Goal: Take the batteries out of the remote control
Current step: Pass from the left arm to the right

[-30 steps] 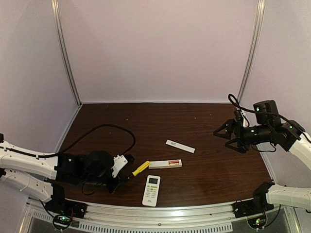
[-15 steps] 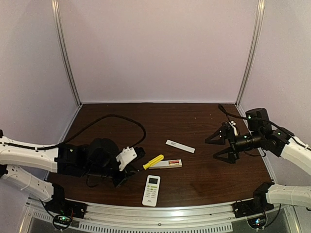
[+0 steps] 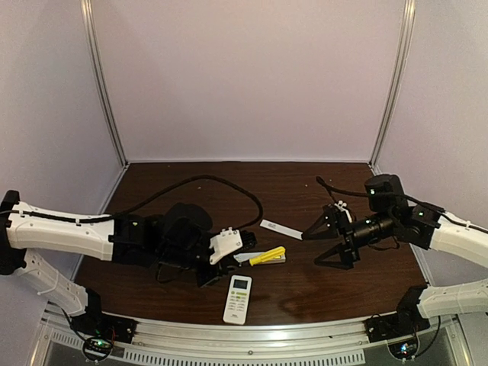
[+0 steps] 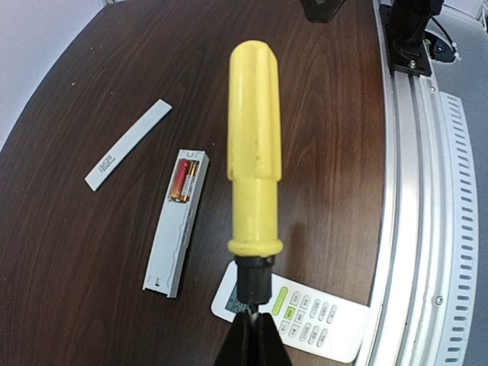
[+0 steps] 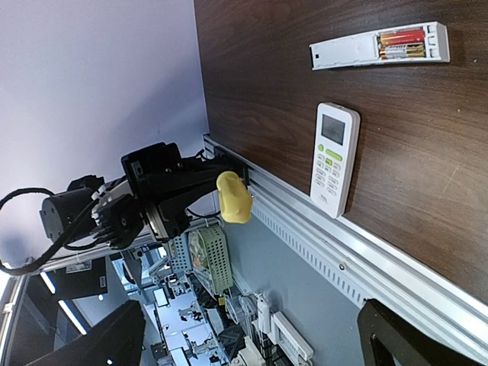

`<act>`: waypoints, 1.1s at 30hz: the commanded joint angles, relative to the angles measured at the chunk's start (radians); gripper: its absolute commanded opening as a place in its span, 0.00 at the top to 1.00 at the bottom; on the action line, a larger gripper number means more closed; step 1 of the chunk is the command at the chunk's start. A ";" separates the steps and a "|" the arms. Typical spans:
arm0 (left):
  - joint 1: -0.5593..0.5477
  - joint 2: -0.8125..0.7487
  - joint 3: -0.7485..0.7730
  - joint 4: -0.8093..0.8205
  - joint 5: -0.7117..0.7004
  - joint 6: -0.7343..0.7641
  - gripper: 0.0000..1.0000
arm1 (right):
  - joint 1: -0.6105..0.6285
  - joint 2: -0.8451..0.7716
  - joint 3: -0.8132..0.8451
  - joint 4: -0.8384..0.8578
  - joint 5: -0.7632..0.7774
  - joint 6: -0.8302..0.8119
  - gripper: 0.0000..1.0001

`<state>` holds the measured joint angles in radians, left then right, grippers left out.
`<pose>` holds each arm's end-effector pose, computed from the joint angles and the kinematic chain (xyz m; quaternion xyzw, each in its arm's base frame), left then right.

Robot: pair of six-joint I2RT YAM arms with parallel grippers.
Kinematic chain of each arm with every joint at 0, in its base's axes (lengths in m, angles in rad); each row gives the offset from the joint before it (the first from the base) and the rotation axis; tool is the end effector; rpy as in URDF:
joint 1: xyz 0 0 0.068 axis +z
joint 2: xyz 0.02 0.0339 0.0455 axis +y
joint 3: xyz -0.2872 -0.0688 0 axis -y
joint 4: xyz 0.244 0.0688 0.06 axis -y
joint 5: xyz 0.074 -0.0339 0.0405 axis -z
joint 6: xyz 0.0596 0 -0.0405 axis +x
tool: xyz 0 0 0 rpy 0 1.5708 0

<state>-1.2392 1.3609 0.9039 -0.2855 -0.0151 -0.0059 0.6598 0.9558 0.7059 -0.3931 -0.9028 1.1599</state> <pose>0.0998 -0.2872 0.2502 0.5269 0.7486 -0.2290 0.3309 0.1249 0.1561 0.2794 -0.0100 -0.8280 -0.5573 0.0608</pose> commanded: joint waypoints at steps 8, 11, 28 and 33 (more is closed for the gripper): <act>-0.006 0.056 0.114 0.028 0.092 0.110 1.00 | 0.111 0.105 0.013 0.168 0.060 0.093 0.05; -0.006 0.065 0.127 0.026 0.103 0.112 1.00 | 0.133 0.136 0.024 0.186 0.065 0.095 0.06; -0.006 0.120 0.177 0.029 0.091 0.130 1.00 | 0.183 0.269 0.084 0.287 0.064 0.119 0.28; -0.006 0.131 0.180 0.037 0.079 0.130 1.00 | 0.184 0.282 0.081 0.312 0.062 0.125 0.37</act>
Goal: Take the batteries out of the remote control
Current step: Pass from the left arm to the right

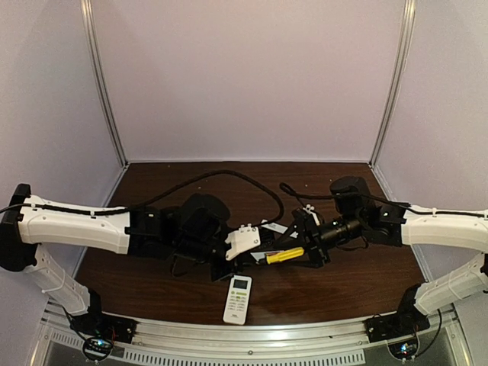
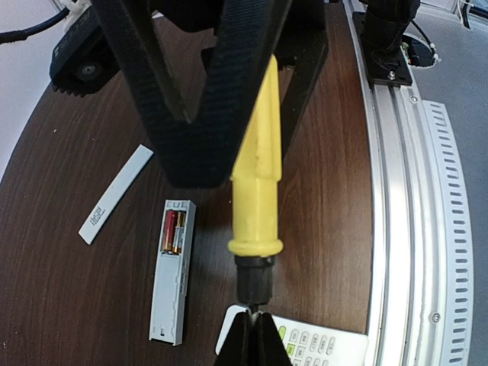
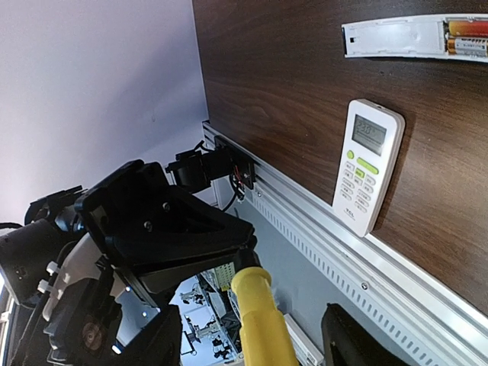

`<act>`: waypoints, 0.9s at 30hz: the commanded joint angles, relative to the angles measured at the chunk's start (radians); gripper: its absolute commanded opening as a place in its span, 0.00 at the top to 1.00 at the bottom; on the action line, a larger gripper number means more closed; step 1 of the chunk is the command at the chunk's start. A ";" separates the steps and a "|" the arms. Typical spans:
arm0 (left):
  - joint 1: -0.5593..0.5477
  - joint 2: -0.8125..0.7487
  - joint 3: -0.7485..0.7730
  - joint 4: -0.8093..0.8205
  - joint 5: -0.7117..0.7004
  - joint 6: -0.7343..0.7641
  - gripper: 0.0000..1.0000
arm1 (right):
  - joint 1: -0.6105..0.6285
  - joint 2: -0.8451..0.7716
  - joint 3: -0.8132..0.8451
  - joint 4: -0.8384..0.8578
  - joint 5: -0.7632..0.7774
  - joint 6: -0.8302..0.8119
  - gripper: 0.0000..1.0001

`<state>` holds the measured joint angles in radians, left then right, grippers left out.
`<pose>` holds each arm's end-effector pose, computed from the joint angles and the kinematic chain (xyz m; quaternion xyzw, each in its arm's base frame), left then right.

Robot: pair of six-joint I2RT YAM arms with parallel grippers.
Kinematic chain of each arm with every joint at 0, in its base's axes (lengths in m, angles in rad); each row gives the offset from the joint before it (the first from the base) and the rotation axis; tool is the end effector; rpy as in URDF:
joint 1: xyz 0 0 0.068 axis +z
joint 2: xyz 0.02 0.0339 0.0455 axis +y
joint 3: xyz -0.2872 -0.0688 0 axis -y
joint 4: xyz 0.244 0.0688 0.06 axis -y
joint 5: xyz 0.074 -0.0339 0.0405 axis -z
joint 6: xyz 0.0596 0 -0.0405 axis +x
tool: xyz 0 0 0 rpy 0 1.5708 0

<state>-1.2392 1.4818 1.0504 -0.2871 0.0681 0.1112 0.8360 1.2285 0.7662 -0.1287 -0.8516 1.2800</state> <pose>0.1074 -0.3244 0.2642 0.5798 0.7016 -0.2470 0.3326 0.1429 0.2251 0.2658 0.0127 -0.8267 -0.5522 0.1073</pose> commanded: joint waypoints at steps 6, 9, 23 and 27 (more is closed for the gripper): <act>-0.005 0.012 0.031 0.053 -0.012 0.006 1.00 | 0.008 0.018 0.018 0.075 0.019 0.011 0.45; -0.006 0.014 0.031 0.054 -0.014 0.005 1.00 | 0.008 0.025 0.015 0.088 0.021 0.014 0.49; -0.005 0.026 0.037 0.058 -0.024 0.005 1.00 | 0.008 0.045 0.012 0.107 0.000 0.012 0.61; -0.006 0.030 0.039 0.058 -0.026 0.011 1.00 | 0.008 0.050 0.012 0.107 -0.003 0.010 0.63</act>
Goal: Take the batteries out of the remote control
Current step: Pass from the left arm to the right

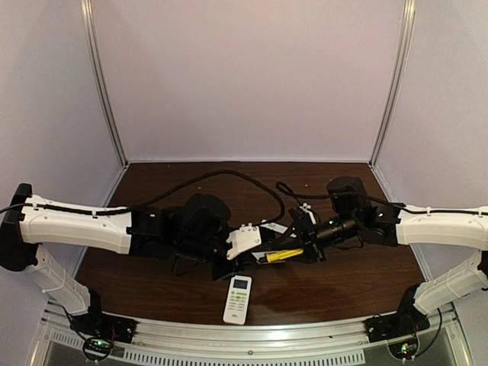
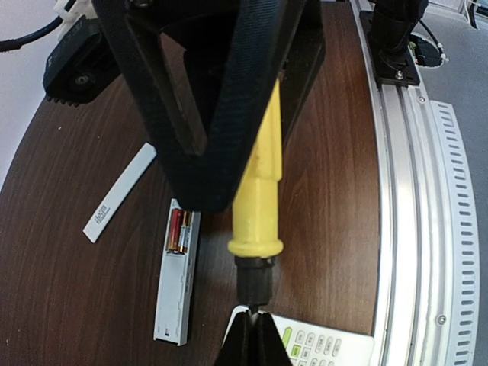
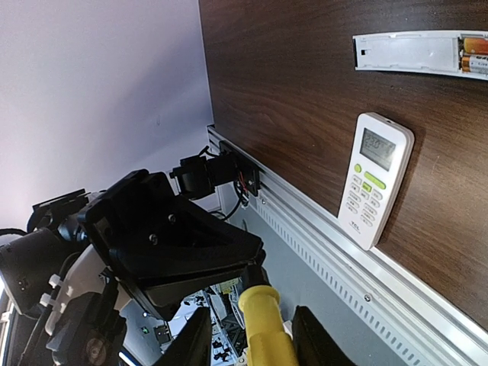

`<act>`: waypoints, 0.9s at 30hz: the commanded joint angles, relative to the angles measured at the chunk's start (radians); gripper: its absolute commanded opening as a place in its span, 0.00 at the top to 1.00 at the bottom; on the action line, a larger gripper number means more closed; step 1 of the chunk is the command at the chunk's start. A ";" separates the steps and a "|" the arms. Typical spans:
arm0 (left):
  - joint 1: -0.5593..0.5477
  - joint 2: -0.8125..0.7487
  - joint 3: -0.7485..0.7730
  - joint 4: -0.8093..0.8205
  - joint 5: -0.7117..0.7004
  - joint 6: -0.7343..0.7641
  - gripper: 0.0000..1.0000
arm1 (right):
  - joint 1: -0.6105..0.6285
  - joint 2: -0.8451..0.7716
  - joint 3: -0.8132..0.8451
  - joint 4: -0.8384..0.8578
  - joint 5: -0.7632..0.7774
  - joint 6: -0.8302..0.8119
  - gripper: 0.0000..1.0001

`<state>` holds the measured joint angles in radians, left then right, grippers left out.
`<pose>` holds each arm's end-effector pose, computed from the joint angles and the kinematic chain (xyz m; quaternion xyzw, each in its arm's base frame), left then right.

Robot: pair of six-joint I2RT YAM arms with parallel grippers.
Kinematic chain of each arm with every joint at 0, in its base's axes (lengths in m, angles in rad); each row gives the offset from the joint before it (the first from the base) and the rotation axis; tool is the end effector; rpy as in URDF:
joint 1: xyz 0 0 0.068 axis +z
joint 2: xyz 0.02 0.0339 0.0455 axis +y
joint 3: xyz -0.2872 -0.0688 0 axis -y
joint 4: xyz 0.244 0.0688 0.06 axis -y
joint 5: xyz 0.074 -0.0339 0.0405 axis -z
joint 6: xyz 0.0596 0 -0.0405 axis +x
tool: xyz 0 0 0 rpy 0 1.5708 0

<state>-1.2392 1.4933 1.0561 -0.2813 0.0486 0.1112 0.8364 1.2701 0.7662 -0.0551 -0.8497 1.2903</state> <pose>0.1095 -0.3269 0.2630 0.5768 0.7043 -0.2396 0.3374 0.1502 0.2331 0.2624 0.0153 -0.8215 -0.5611 0.1006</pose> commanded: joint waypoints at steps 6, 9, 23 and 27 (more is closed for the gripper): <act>-0.005 0.022 0.035 0.054 -0.007 0.018 1.00 | 0.009 0.015 0.010 0.035 -0.012 -0.004 0.66; -0.006 0.024 0.035 0.054 -0.006 0.022 1.00 | 0.009 0.019 0.010 0.039 -0.017 -0.005 0.66; -0.006 0.033 0.038 0.056 -0.006 0.019 1.00 | 0.010 0.023 0.005 0.035 -0.041 -0.016 0.84; -0.006 0.035 0.036 0.065 -0.007 0.014 1.00 | 0.011 0.017 0.000 0.029 -0.046 -0.020 0.92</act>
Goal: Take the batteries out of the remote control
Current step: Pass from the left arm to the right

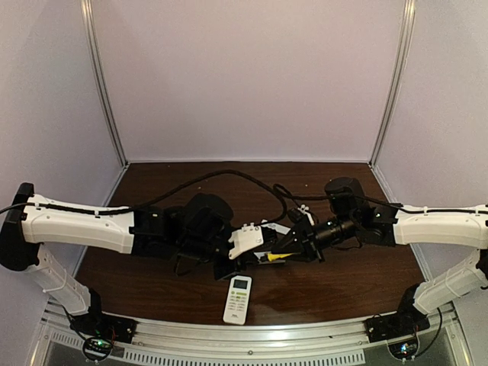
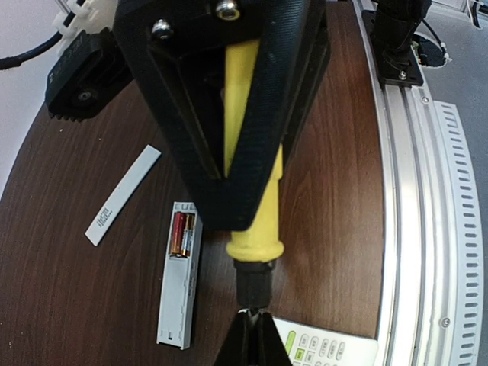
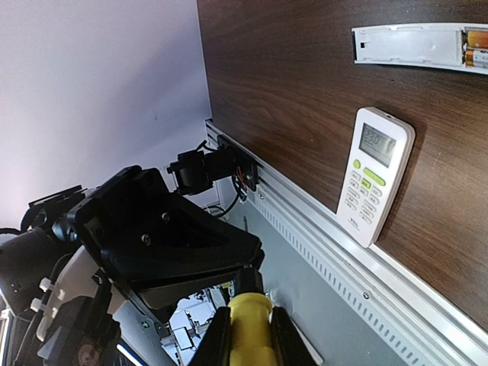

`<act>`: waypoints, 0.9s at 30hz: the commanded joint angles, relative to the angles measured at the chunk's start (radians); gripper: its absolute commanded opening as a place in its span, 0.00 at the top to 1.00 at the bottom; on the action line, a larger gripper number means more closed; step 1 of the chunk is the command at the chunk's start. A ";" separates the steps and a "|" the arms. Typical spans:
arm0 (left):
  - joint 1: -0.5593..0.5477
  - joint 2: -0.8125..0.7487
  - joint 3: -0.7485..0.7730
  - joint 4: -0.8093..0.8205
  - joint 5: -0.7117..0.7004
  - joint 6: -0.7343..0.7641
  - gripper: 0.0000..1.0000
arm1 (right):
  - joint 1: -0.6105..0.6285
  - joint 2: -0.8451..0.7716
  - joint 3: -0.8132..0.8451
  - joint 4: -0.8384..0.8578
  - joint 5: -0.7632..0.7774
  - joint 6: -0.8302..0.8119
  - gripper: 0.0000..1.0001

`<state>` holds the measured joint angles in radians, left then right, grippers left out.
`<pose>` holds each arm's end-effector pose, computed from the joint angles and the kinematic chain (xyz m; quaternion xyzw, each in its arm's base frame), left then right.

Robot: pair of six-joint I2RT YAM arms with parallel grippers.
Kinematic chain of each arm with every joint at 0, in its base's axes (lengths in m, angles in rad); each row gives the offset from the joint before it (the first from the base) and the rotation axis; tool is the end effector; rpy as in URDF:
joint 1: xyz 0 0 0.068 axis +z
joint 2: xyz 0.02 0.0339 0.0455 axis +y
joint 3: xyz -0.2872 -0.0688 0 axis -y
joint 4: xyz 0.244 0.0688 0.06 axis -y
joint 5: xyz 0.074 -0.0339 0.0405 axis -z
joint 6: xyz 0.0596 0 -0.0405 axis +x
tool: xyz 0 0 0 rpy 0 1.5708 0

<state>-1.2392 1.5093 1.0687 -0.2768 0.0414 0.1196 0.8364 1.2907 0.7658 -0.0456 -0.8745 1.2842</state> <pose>0.1114 -0.3310 0.2626 0.5785 0.7027 -0.2357 0.3406 0.1512 0.2357 0.2585 0.0215 -0.8202 -0.5606 0.1119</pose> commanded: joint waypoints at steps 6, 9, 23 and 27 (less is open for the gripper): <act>-0.005 0.022 0.027 0.060 -0.022 0.007 0.92 | 0.011 -0.021 0.009 -0.021 -0.012 -0.039 1.00; -0.006 0.018 0.024 0.057 -0.024 0.002 0.70 | 0.011 -0.032 0.029 -0.065 0.001 -0.067 1.00; 0.028 -0.120 -0.041 0.038 -0.122 0.019 0.18 | 0.007 -0.053 0.263 -0.366 0.337 -0.247 1.00; 0.047 -0.177 -0.056 0.039 -0.170 0.006 0.03 | 0.009 -0.069 0.353 -0.441 0.474 -0.234 1.00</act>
<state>-1.2160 1.3960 1.0370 -0.2619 -0.0753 0.1322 0.8410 1.2606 1.0386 -0.3763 -0.5896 1.0760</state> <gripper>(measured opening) 0.966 0.162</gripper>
